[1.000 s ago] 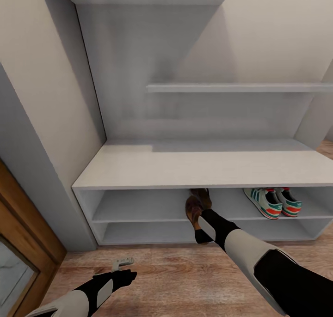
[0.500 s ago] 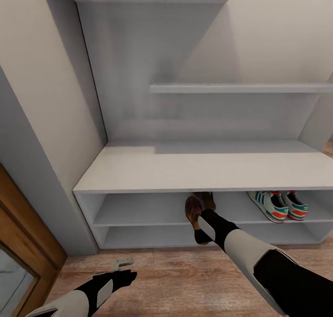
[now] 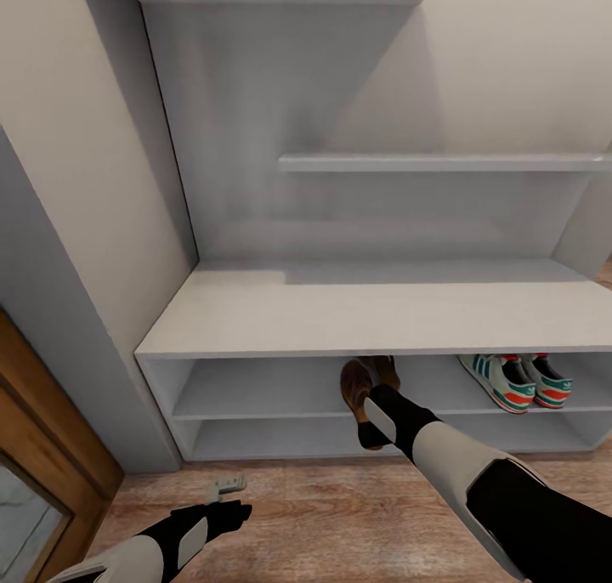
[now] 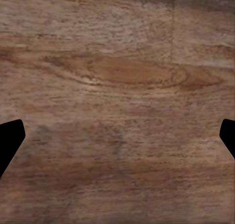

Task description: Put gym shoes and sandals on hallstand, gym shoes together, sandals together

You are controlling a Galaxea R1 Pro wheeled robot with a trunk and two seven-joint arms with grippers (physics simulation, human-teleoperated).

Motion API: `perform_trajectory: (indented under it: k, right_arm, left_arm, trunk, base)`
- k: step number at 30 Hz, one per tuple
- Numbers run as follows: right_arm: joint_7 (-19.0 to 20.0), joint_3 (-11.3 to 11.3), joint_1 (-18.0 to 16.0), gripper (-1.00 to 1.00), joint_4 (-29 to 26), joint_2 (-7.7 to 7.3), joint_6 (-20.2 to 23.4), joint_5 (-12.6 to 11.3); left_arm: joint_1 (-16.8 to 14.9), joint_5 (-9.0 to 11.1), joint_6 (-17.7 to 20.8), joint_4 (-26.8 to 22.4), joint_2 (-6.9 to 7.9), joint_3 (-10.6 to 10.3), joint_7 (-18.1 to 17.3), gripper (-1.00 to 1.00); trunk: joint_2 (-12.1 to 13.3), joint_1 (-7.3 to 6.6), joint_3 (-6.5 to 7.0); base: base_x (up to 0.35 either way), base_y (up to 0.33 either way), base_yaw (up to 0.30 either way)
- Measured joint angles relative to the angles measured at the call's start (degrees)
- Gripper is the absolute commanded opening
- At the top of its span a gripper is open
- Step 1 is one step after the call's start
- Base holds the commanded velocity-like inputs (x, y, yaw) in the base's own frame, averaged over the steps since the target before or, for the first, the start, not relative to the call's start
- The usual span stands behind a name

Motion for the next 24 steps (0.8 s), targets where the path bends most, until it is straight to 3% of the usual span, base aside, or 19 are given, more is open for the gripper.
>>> perform_trajectory:
  k: [24]
  right_arm:
    - [0.0, 0.0, 1.1, -1.00, 0.3, 0.04, -0.4, 0.0]
  left_arm:
    - [0.0, 0.0, 0.3, 0.1, 0.00, 0.0, 0.0, 1.00]
  trunk:
    - [0.0, 0.00, 0.00]
  base:
    - [0.000, 0.000, 0.000]
